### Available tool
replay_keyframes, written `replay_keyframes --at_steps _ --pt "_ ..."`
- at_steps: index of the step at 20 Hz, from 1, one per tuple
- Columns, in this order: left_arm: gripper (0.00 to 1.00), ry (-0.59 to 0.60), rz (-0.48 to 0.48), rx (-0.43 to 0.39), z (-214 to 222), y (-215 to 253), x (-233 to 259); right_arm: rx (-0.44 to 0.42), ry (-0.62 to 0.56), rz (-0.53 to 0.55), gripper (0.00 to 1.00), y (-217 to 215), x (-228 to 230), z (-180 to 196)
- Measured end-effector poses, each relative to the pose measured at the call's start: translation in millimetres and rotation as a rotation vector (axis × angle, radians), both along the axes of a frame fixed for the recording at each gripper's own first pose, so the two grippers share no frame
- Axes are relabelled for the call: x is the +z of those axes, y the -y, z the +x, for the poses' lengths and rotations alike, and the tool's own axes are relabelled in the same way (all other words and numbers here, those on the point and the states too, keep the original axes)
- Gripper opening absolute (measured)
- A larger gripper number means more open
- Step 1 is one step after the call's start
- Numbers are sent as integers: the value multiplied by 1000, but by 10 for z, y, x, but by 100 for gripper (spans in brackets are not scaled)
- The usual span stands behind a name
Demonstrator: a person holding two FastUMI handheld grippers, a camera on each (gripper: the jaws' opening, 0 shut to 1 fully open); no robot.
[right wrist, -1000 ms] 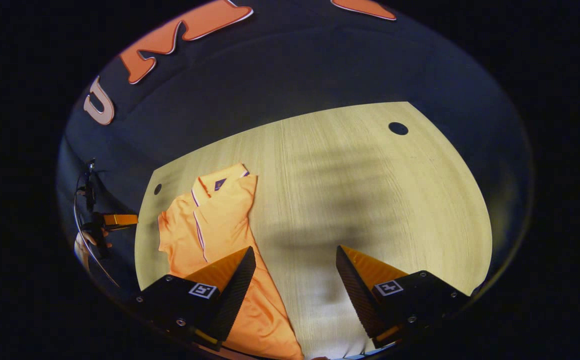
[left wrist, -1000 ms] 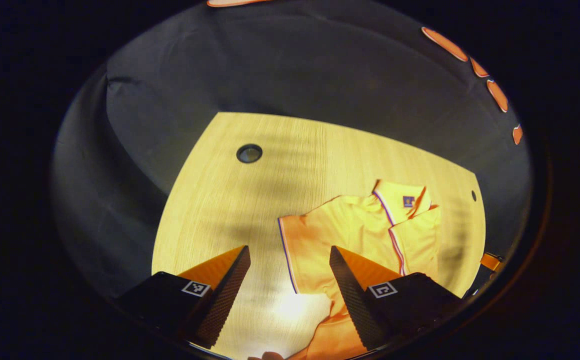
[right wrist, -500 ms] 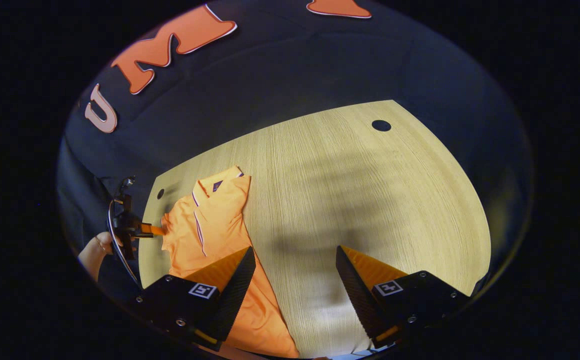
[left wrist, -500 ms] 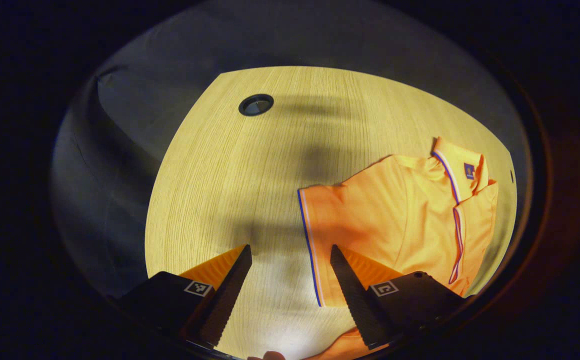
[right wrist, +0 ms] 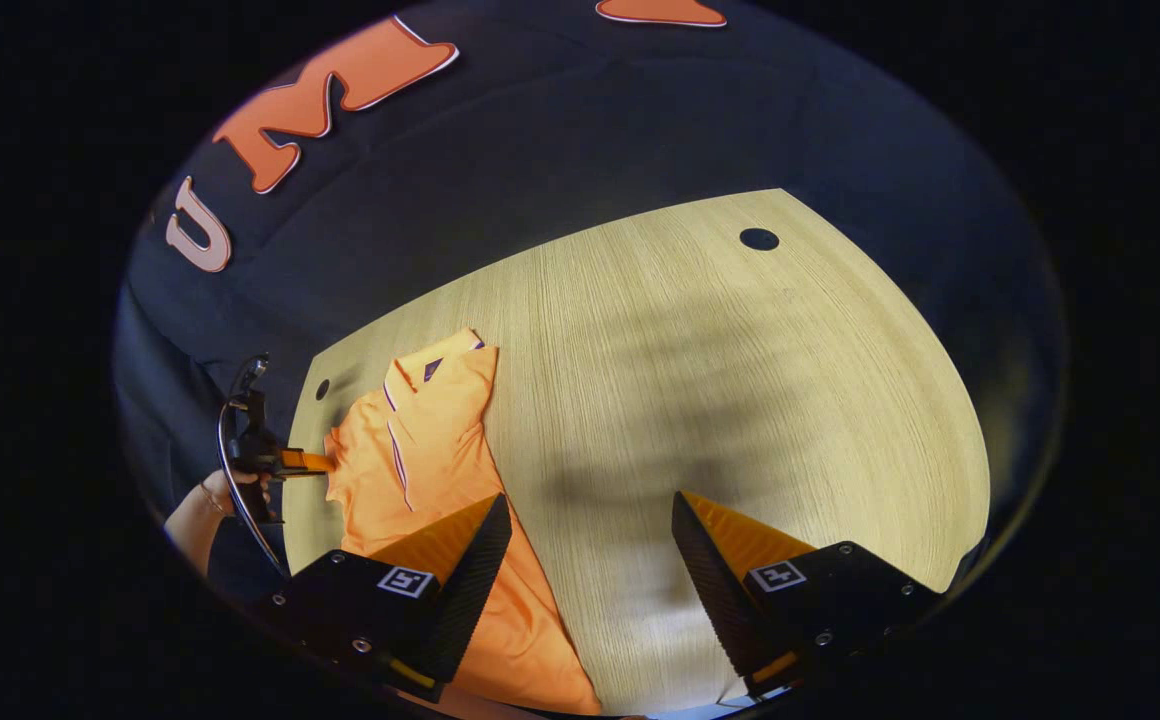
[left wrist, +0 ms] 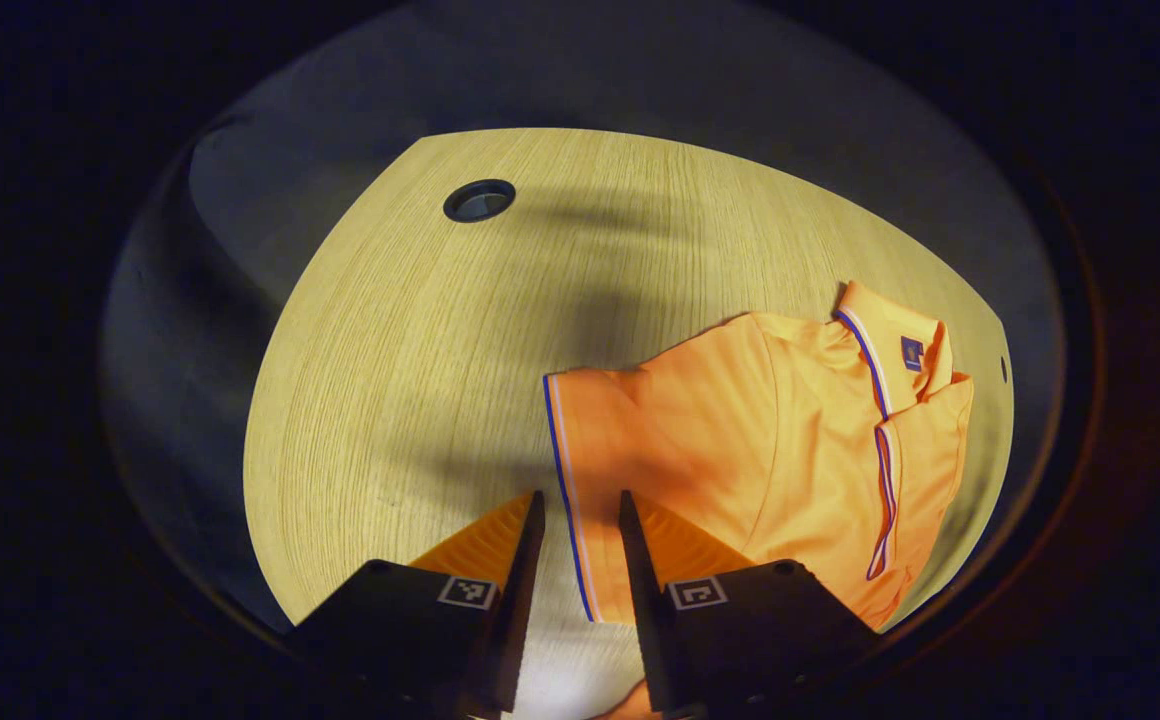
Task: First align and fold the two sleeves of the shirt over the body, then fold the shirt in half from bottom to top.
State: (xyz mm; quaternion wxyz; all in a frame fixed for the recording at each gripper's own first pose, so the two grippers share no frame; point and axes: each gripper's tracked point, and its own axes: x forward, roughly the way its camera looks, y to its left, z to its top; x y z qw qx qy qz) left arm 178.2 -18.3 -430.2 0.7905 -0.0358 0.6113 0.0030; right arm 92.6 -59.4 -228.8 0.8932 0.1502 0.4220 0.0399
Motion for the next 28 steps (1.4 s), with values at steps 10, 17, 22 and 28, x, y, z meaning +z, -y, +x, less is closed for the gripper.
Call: replay_keyframes --at_steps 10,17,22,28 --pt "4 0 71 -30 -2 105 113 -1 35 8 99 -87 137 15" --pt "4 109 117 -146 144 321 717 5 101 -12 99 -72 380 16" --pt "4 168 119 -251 203 813 1068 16 126 1 99 -64 484 -55" --pt "4 158 41 -351 56 1637 1141 11 142 -5 99 77 535 -135"
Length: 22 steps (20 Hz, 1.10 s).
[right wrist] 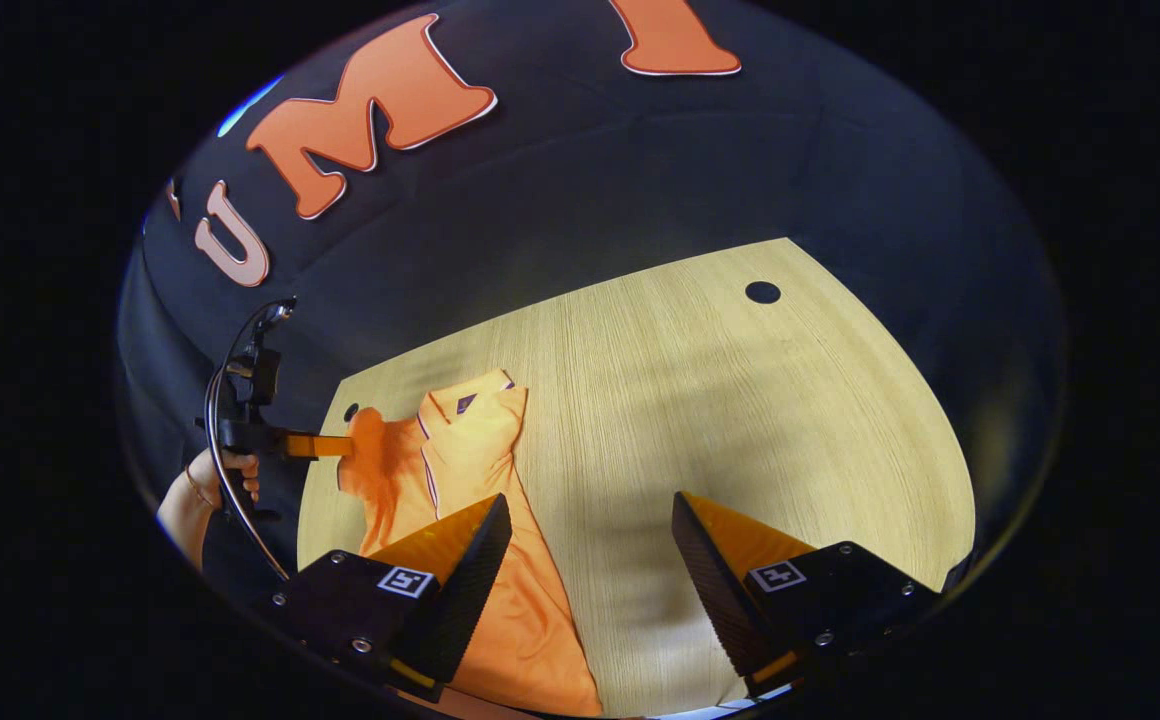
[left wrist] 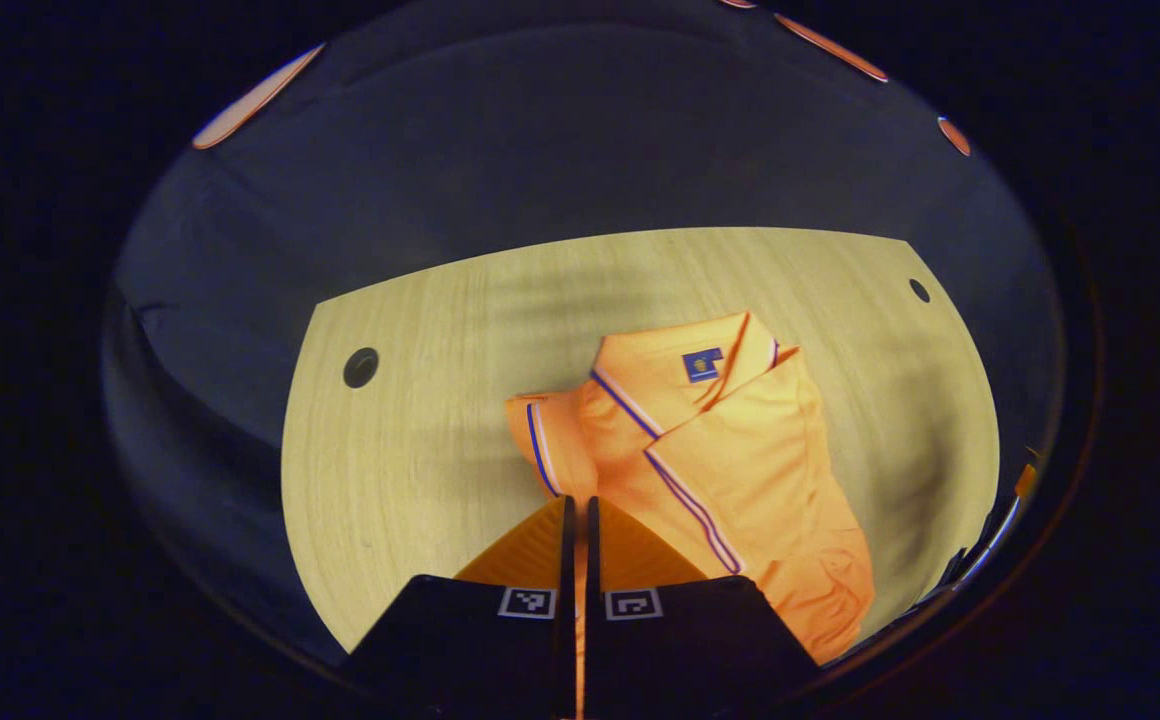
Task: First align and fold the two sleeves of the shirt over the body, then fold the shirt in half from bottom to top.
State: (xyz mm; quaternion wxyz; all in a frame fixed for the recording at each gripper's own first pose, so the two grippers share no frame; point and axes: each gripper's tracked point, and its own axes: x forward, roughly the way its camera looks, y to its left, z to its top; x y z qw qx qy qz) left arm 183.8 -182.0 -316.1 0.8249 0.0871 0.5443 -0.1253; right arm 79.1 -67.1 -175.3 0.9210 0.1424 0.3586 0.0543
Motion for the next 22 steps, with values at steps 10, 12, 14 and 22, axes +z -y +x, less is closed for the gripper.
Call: replay_keyframes --at_steps 10,12,14,22 --pt "4 -84 -57 -100 -268 980 -377 -13 -16 -16 99 204 -98 -157" --pt "4 -100 -64 -105 -308 1076 -487 -15 -24 -17 99 222 -125 -178" --pt "4 -113 -63 -99 -334 1154 -576 -15 -30 -17 99 239 -155 -187" --pt "10 -185 -115 -93 -509 1332 -785 -13 -55 -10 99 223 -247 -216"
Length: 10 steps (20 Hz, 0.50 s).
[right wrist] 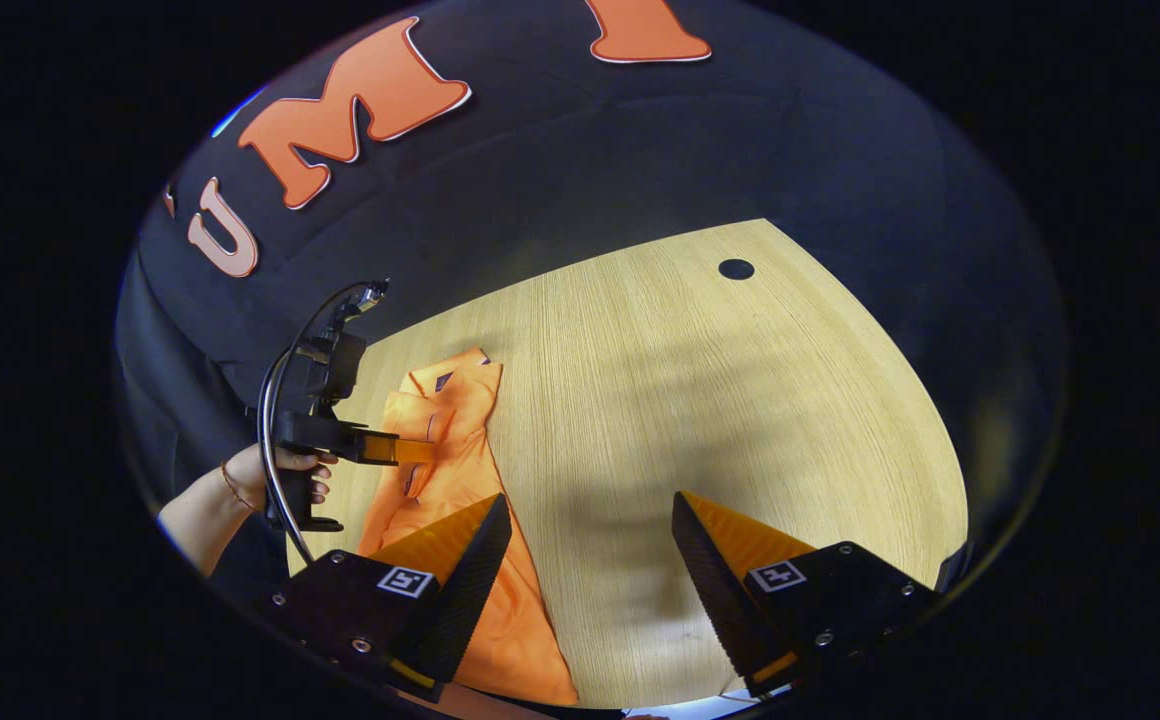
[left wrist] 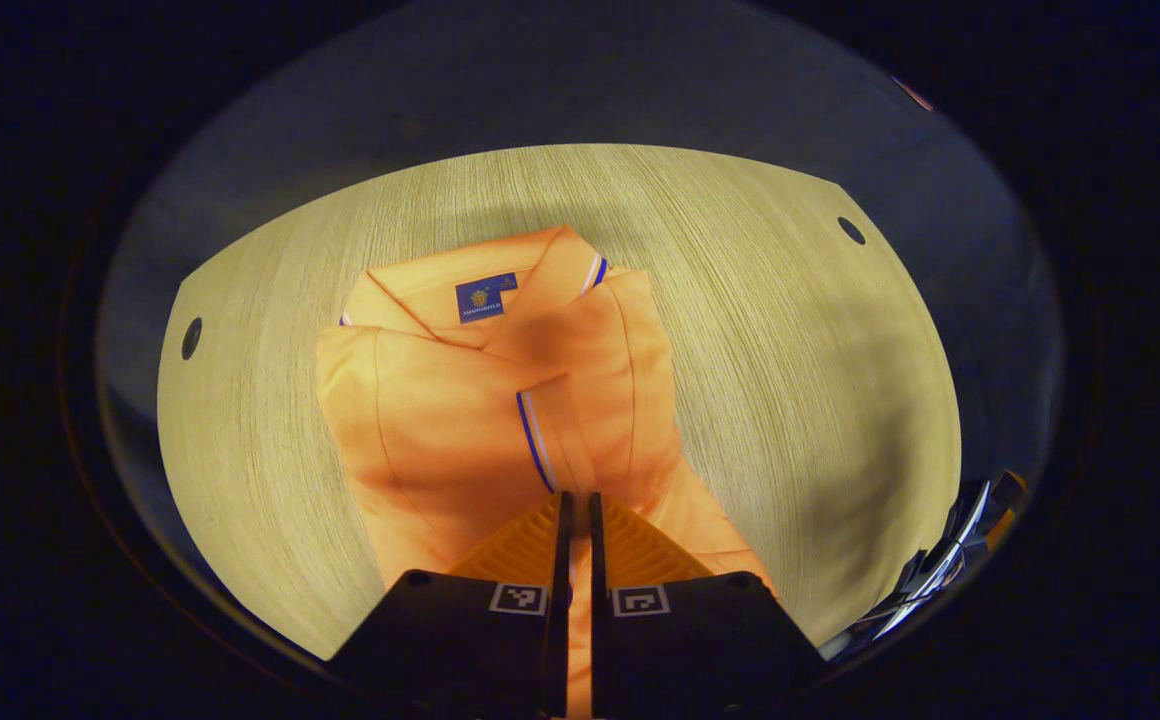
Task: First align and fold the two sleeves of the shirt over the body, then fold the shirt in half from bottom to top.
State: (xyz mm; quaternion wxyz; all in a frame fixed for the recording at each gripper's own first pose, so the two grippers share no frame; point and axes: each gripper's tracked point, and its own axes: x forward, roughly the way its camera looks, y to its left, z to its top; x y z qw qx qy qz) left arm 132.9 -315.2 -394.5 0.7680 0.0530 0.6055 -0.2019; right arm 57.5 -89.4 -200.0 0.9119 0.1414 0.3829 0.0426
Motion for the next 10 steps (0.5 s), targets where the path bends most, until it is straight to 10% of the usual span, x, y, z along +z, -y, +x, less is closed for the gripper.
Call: replay_keyframes --at_steps 2,4,6,9,10 --pt "12 -2 -29 0 -18 53 1 3 -5 5 99 -31 -16 -8" --pt "43 -10 -39 14 -57 60 11 7 -8 5 99 -65 -29 -10" --pt "43 -7 -49 23 -88 72 33 15 -8 7 99 -121 -24 -12" --pt "100 12 -54 13 -126 21 93 31 -14 11 98 -221 -24 -13" --pt "100 25 -52 9 -126 -15 132 37 -16 8 98 -248 -34 -14"
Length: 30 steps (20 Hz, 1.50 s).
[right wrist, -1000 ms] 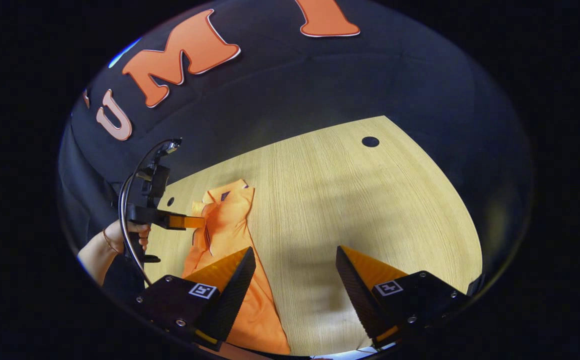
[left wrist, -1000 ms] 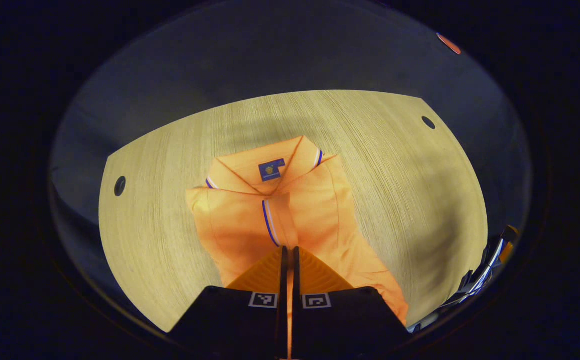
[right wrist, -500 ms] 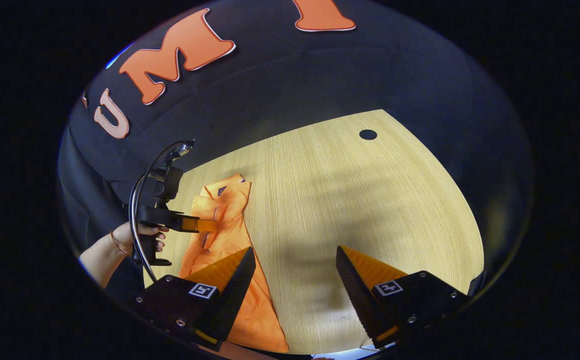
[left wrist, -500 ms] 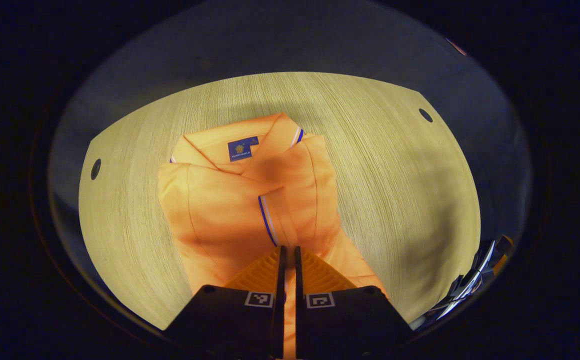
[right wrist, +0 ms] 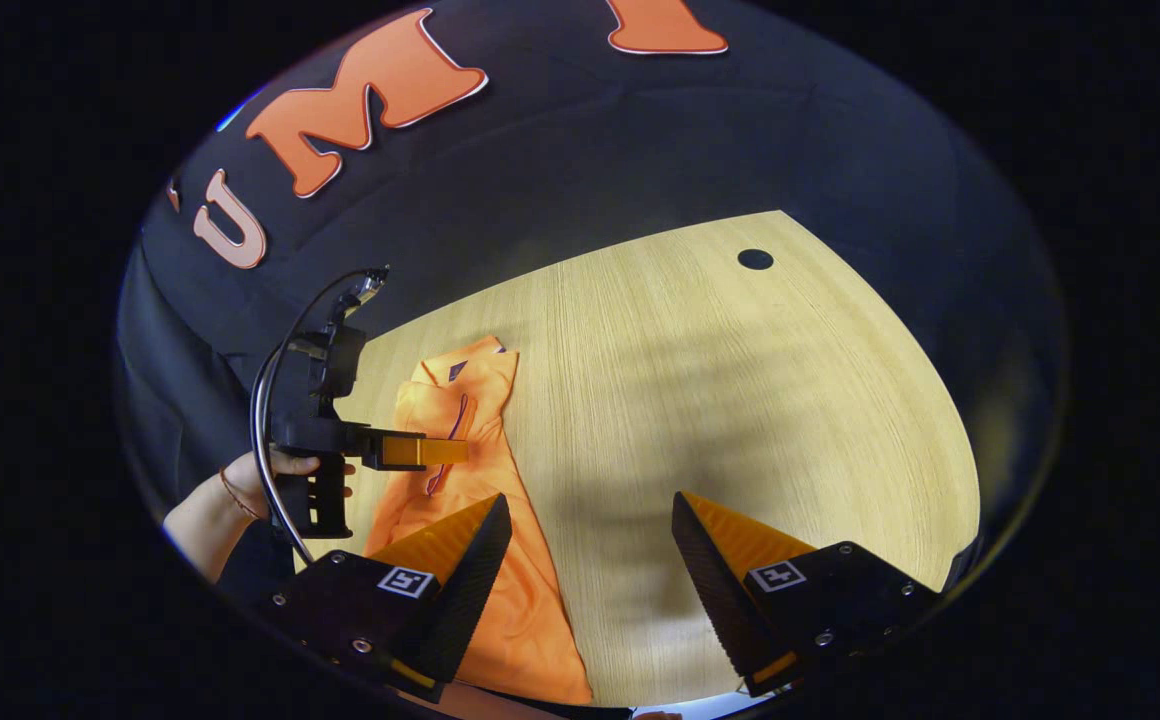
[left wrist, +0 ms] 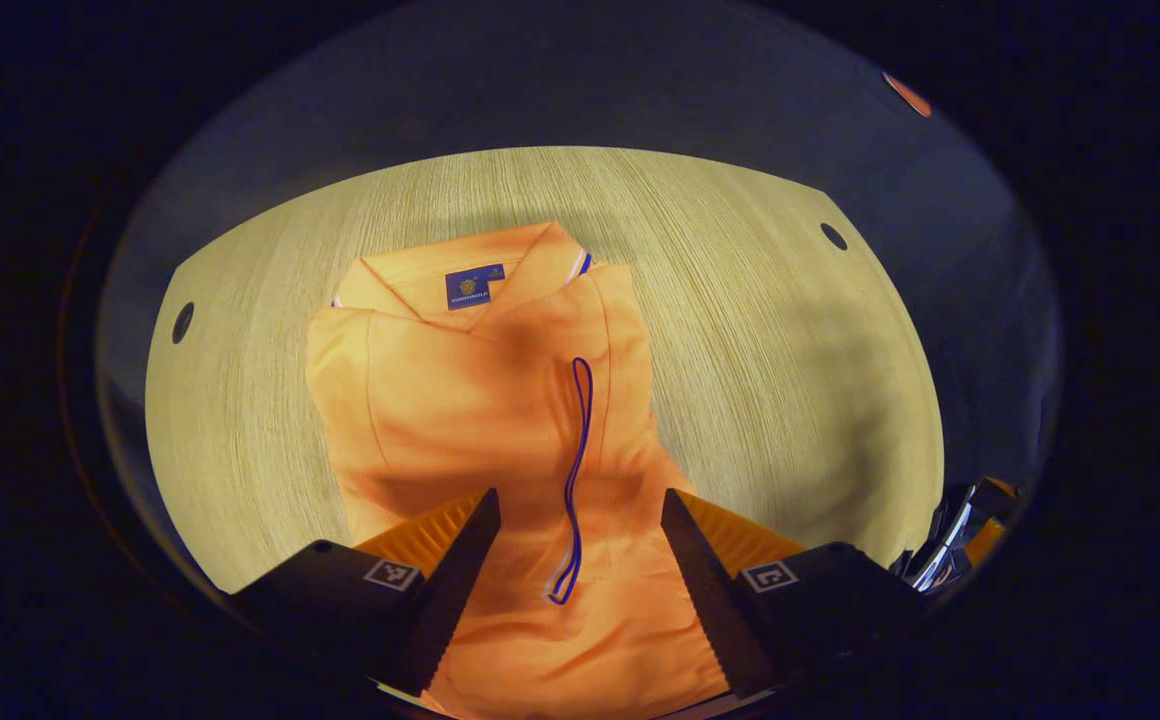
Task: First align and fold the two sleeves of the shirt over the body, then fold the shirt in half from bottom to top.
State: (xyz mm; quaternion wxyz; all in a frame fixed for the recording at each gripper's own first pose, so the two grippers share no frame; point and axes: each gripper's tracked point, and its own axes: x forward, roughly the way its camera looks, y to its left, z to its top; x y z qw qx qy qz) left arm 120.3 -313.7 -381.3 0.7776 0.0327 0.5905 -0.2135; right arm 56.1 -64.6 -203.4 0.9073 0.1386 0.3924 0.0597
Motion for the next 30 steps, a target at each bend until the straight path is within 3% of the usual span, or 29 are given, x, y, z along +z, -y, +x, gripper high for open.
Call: replay_keyframes --at_steps 4,11,14,20,24,30 --pt "100 37 -29 32 -67 -204 262 37 -9 -8 99 -191 6 8" --pt "100 117 -44 115 -316 -960 793 138 -21 -29 99 -708 -10 4" --pt "100 148 20 131 -562 -1444 874 156 -24 -65 99 -853 -79 -68" --pt "100 80 51 175 -1412 -2070 660 188 -98 -120 99 -1031 -389 -422" --pt "100 62 121 177 -1846 -2410 333 219 -192 -153 99 -1085 -735 -804" --pt "100 -14 127 257 -2476 -2632 183 260 -308 -218 99 -1026 -1096 -1354"
